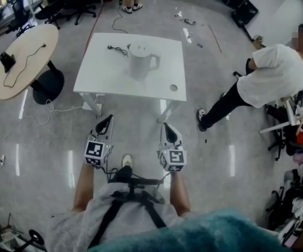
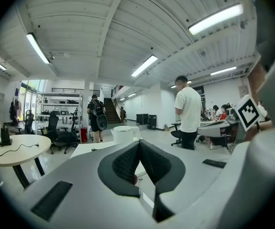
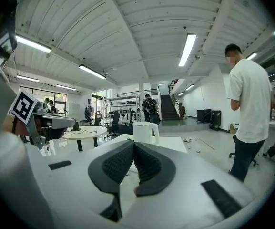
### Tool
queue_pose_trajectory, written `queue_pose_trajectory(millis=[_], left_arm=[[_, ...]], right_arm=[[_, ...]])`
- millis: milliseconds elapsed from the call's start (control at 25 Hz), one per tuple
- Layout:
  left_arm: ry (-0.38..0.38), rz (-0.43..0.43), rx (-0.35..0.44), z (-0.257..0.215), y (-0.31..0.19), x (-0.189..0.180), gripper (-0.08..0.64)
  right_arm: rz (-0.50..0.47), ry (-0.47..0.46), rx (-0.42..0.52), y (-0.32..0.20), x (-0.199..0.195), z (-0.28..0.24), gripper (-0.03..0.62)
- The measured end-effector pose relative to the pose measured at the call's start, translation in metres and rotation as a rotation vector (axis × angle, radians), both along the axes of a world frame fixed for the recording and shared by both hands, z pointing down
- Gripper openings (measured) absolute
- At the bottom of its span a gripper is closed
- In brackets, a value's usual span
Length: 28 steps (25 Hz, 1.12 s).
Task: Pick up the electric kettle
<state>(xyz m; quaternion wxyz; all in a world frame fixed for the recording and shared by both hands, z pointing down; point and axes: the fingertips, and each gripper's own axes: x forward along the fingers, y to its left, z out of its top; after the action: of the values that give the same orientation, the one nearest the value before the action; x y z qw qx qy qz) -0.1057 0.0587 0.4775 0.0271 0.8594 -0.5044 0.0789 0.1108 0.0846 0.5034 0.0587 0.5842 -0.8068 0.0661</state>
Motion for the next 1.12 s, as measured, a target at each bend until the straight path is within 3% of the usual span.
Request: queue_pose_trajectory(millis=[640,1120], left_arm=[[0.007,0.049,-0.010,0.008,-0.101,-0.010,0.008],[-0.009,0.046,-0.023,0.015,-0.149,-0.003,0.008]], right_arm=[[0.057,0.004,-0.009,-0.091,-0.013,0.001,0.008],[0.034,0.019,0.003,-0.147,-0.012,0.002,0.008]])
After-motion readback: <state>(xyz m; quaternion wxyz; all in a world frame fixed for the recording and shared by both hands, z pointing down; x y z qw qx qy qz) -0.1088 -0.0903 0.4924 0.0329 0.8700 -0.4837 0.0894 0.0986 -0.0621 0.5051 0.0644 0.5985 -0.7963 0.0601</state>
